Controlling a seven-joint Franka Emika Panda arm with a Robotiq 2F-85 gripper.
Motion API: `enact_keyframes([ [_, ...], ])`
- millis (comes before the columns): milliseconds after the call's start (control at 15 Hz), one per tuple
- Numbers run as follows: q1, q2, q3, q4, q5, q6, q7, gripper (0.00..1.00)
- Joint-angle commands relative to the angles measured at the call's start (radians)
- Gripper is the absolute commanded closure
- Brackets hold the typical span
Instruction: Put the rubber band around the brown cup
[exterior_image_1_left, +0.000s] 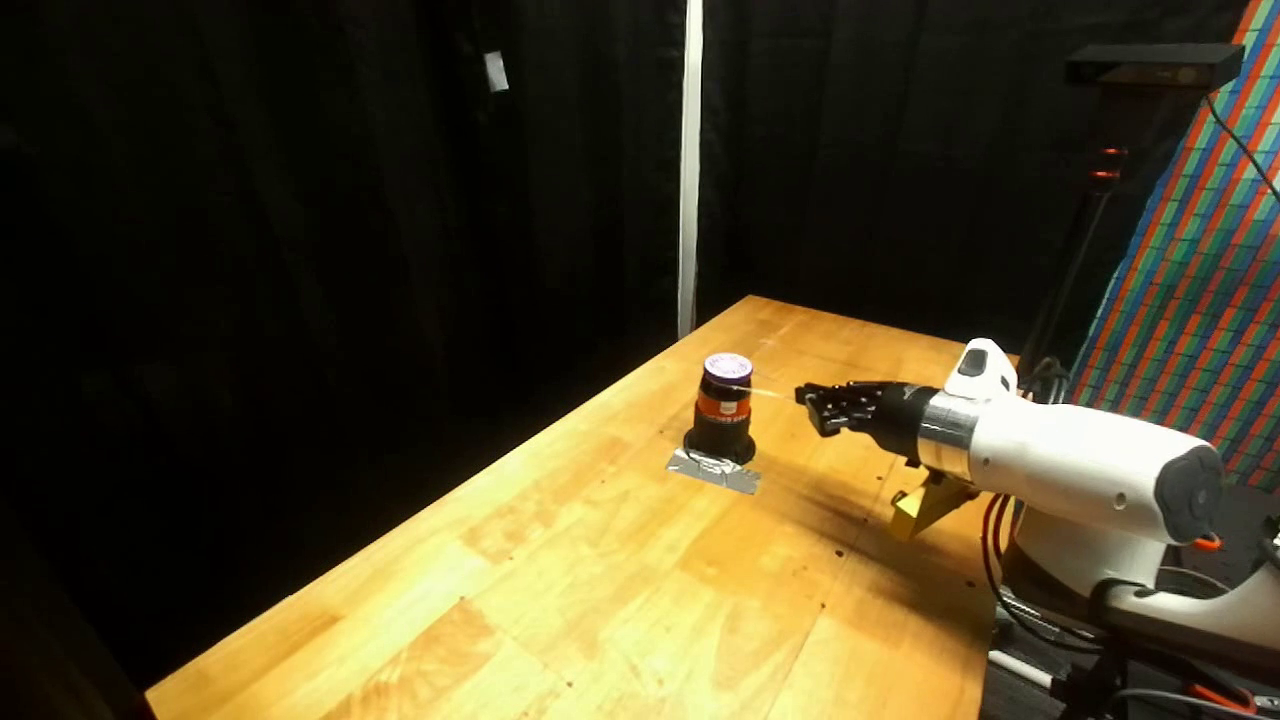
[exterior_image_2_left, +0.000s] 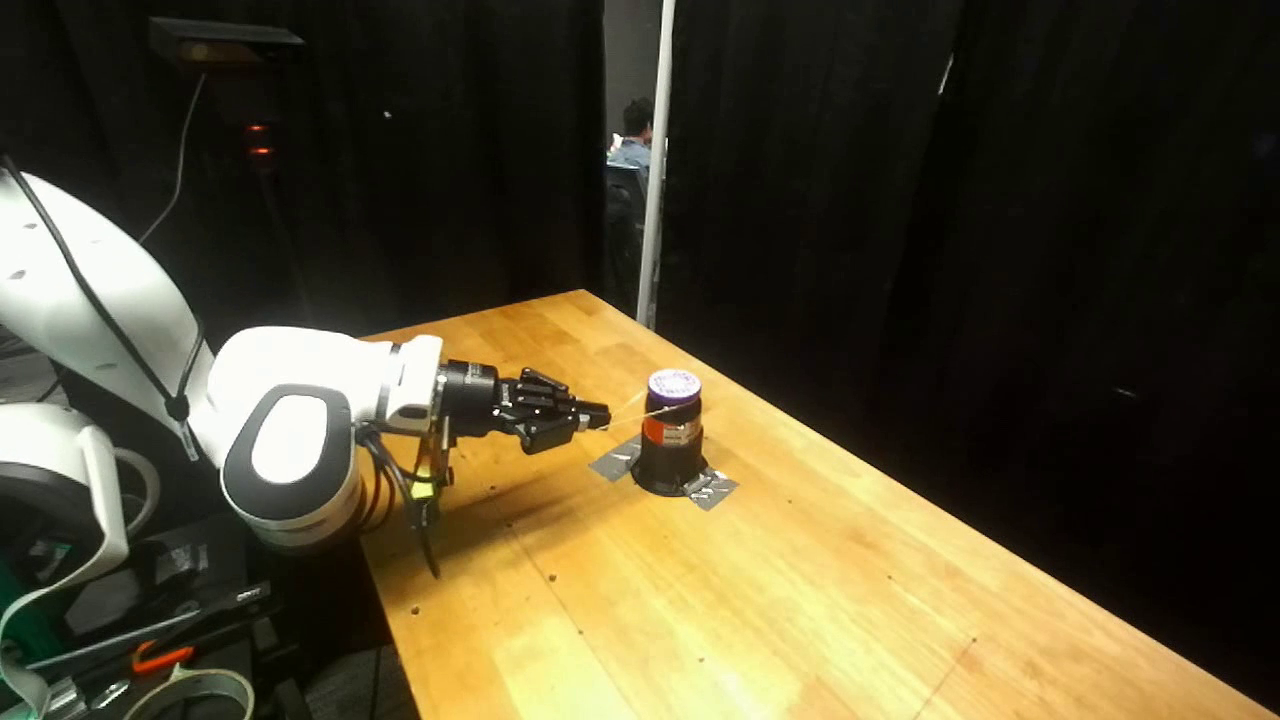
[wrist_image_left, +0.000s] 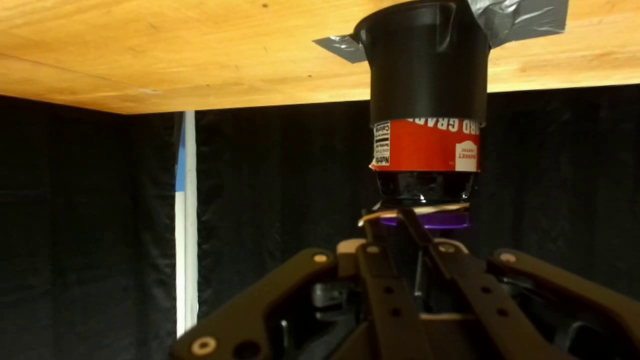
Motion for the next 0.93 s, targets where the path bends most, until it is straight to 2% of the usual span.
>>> enact_keyframes([
  [0,-0.05,-0.06,0.045,0.031,0.136,0.05,-0.173,0.82],
  [267,-0.123,-0.125,0.096,0.073,0.228,0.127,-0.335,0.83],
  [600,-0.278,-0.247,0.211,0.111,0.276,0.293,-0.519,0.82],
  [667,-0.321,-0.299,0.235,0.109,0.254,0.319,-0.554,0.82],
  [733,-0.367,-0.367,0.251,0.094,0.186,0.329,-0.599,0.83],
  [800,-0.276,-0.36,0.148,0.039,0.069,0.196,-0.516,0.84],
  [867,-0.299,-0.452,0.115,0.025,-0.031,0.15,-0.574,0.84],
])
